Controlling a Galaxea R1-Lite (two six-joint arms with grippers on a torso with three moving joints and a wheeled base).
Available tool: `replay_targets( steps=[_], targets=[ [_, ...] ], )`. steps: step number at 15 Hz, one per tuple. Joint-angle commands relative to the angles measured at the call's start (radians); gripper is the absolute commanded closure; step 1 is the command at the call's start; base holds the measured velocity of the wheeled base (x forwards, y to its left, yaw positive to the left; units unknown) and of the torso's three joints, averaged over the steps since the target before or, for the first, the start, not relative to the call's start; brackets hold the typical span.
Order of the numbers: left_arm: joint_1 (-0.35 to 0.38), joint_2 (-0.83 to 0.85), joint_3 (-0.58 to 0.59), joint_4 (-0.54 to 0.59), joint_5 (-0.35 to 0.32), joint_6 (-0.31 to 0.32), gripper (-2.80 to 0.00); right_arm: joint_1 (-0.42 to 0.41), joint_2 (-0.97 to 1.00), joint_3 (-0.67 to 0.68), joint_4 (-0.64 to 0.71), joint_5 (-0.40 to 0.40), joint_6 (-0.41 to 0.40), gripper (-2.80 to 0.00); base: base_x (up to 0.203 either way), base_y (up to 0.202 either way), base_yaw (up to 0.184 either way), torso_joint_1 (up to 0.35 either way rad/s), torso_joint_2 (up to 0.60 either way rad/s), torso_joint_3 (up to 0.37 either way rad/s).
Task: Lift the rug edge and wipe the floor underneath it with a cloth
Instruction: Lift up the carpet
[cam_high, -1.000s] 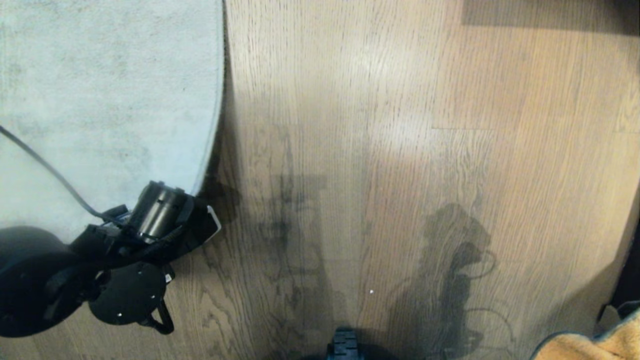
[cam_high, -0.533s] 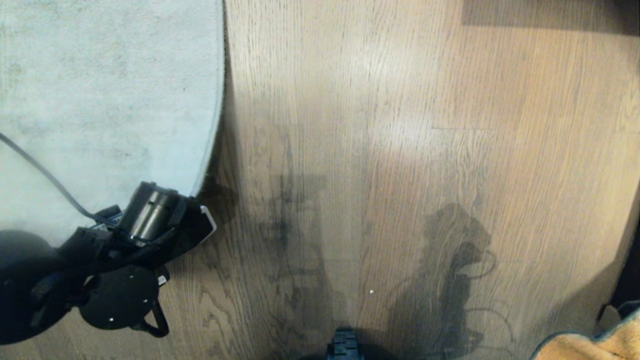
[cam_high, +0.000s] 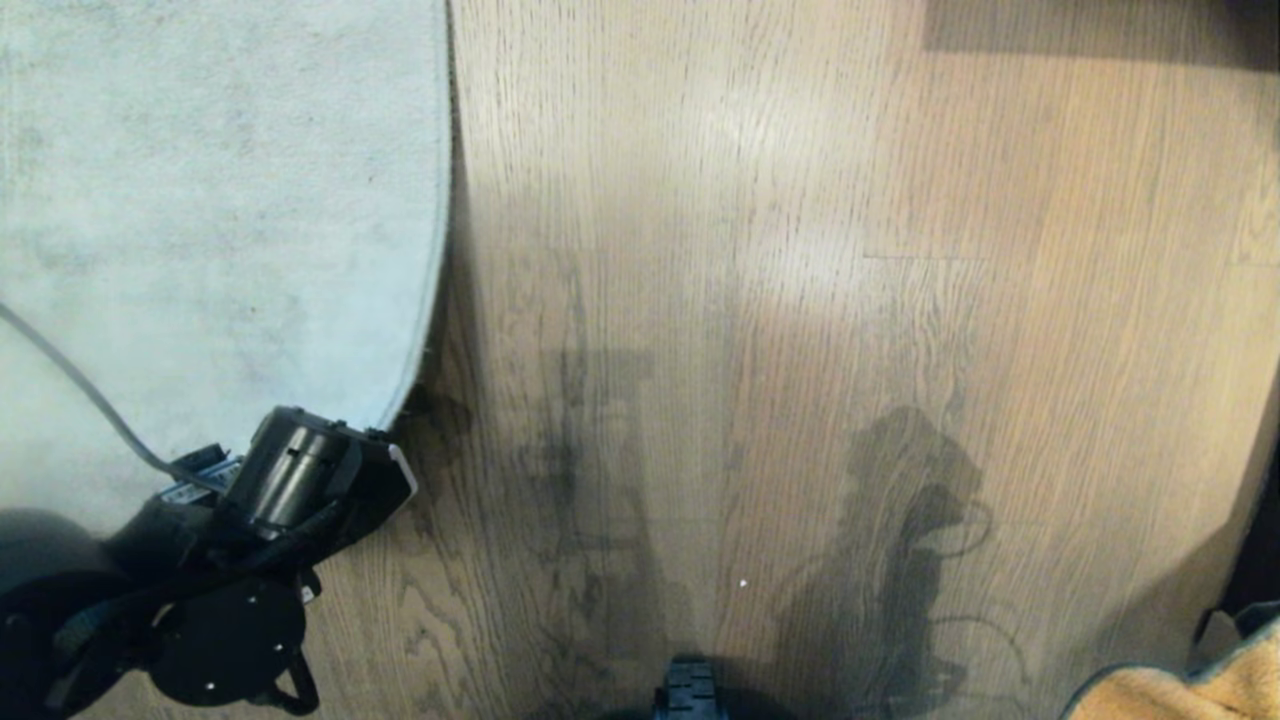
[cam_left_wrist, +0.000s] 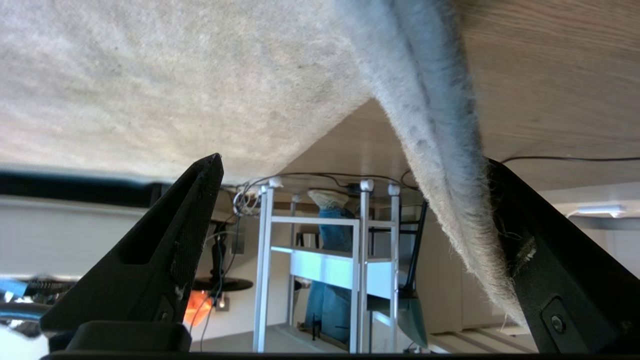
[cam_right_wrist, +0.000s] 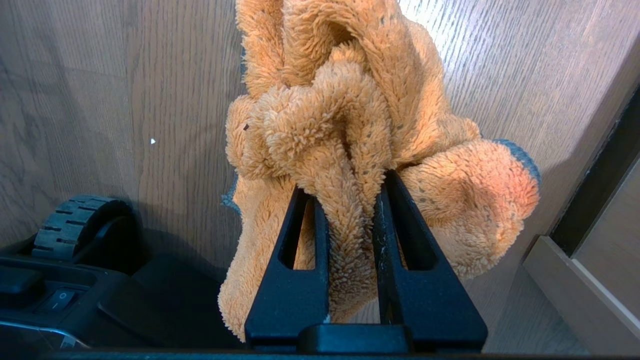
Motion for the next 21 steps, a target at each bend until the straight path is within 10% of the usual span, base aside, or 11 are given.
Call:
replay_targets(
  steps=[1,21],
  targets=[
    [0.003,0.015,0.017,-0.016,0.012,0.004,-2.8,0.0,0.001,0.0,0.0,0.001,-0.002,0.0,0.0,0.0,0.0,0.0,0.0,0.0],
    [0.028,0.143,0.109,-0.21,0.003,-0.016,-2.8,0.0,0.001,0.0,0.0,0.001,-0.002,0.0,0.0,0.0,0.0,0.0,0.0,0.0]
  ],
)
